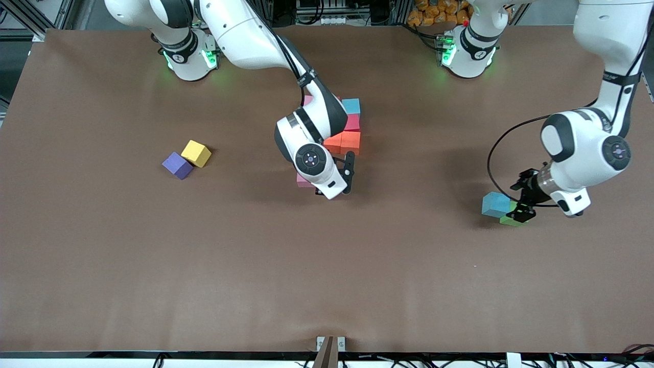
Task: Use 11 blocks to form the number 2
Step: 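Grasp the cyan cube with the left gripper while the right gripper lowers yellow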
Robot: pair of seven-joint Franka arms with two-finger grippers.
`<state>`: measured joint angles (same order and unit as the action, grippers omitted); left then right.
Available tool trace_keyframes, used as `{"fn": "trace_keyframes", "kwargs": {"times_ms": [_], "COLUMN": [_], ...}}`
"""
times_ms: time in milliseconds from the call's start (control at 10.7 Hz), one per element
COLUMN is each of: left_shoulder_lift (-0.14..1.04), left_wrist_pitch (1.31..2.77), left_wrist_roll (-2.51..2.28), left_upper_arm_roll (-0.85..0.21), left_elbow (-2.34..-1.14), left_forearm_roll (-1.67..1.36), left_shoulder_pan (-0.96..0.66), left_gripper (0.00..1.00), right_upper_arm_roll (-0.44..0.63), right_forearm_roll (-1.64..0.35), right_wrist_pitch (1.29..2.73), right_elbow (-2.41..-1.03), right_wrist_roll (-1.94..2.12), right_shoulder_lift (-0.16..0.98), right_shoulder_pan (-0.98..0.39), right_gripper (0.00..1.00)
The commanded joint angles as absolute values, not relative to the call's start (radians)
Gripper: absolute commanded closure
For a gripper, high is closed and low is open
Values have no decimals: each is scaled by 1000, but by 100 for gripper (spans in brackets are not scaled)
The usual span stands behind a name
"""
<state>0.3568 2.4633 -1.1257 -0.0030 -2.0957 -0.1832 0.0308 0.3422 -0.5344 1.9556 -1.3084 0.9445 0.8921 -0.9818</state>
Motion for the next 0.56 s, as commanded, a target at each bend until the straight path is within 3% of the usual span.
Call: {"fn": "trace_keyframes", "kwargs": {"times_ms": [0, 373, 467], "left_shoulder_lift": [367, 385, 384], "left_wrist_pitch": [2483, 2523, 2522], "left_wrist_roll": [-1189, -1296, -1296], "left_upper_arm_roll": [12, 14, 14], "left_elbow": [-2100, -2100, -2103], "left_forearm_roll": [-209, -151, -149], "left_shoulder_pan": [15, -6, -6], "left_gripper": [0, 0, 0], "right_upper_arm_roll": [331, 331, 331], "right_forearm_roll": [-525, -522, -525], "right_wrist_pitch": [1991, 1994, 1996], "right_elbow": [-1295, -1296, -1295], "right_wrist_roll": [945, 939, 934], "right_shoulder_lift": [920, 920, 920], "right_shoulder_pan": [-965, -959, -957], "right_gripper": [100, 100, 83]}}
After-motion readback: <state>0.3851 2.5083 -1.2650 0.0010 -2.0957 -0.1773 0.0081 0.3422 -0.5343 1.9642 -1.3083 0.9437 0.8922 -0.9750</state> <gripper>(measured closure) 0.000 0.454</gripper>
